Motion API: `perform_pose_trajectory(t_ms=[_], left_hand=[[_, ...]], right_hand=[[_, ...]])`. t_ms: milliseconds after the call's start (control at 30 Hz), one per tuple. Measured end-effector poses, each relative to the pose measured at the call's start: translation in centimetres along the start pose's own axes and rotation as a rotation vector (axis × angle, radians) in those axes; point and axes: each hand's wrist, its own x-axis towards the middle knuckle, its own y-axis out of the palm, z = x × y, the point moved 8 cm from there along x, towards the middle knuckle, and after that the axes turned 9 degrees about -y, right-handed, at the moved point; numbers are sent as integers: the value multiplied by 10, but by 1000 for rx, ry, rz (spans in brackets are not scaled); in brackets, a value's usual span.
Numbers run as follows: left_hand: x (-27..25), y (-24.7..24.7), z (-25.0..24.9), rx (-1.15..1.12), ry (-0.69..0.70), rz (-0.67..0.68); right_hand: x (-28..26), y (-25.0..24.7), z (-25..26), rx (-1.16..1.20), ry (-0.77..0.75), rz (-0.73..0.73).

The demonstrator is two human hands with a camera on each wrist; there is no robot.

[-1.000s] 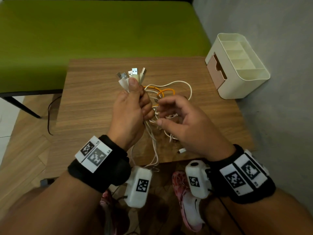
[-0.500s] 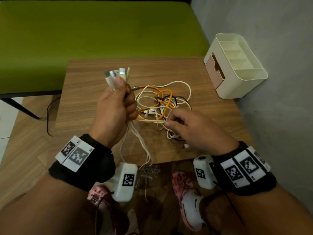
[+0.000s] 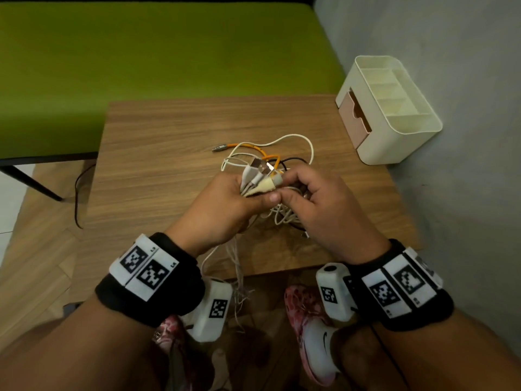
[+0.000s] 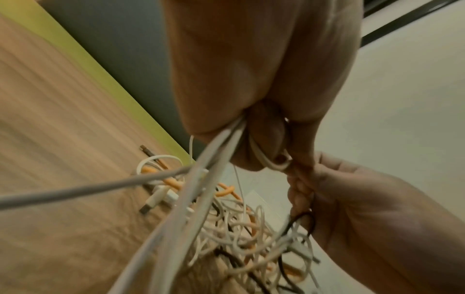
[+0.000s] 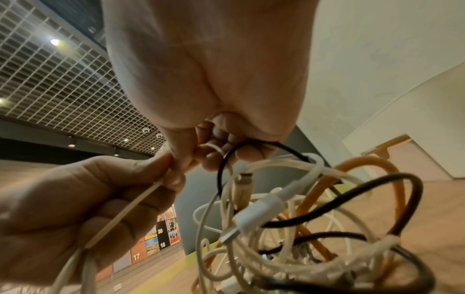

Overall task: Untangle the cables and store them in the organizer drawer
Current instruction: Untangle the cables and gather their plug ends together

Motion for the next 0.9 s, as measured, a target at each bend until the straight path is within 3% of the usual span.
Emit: perform_pose_trajectory(t_ms=[133, 300, 433, 600, 800, 900], left_hand=[[-1, -4, 0, -93, -39, 52], [-4, -32, -8, -365, 15, -31], [-5, -35, -5, -309, 19, -76], [-5, -63, -10, -493, 39, -192], [-1, -51, -5, -293, 7, -204], [0, -48, -5, -252, 12, -202]], right_hand=[[2, 4, 9, -14, -46, 49], [1, 10, -15, -228, 144, 241], [2, 5, -12, -480, 134, 238], [1, -7, -19, -517, 208, 310], [-7, -5, -24, -516, 235, 374], [-1, -8, -10, -497, 155, 269]])
